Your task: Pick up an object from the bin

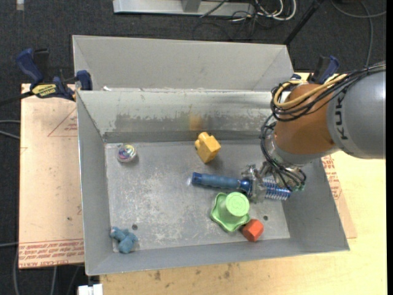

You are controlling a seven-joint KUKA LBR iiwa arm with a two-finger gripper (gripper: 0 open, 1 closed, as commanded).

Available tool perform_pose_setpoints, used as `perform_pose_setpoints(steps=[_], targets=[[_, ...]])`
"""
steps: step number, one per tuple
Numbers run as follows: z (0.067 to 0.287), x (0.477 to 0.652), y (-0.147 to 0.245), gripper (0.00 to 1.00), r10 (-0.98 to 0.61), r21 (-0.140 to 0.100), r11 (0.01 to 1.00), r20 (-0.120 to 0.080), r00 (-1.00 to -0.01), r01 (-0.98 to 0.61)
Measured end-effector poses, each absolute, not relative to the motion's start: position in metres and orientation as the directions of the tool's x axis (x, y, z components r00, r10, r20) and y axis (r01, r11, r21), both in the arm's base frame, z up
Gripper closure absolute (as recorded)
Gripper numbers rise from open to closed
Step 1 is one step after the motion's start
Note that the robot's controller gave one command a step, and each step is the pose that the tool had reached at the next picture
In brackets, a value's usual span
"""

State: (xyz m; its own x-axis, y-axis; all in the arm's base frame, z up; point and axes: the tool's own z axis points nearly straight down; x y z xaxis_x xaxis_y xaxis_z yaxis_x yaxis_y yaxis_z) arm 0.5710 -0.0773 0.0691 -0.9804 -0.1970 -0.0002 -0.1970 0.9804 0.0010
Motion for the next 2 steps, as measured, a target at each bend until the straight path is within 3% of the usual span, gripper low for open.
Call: perform_pose_setpoints(steps=[1, 2], targets=[[0.178, 0.574, -0.086, 1.00, -0.197, -0.003, 0.980, -0.009, -0.980, -0.197], [0.225, 0.578, -0.081, 1.00, -0.195, -0.002, 0.981, -0.007, -0.981, -0.195]])
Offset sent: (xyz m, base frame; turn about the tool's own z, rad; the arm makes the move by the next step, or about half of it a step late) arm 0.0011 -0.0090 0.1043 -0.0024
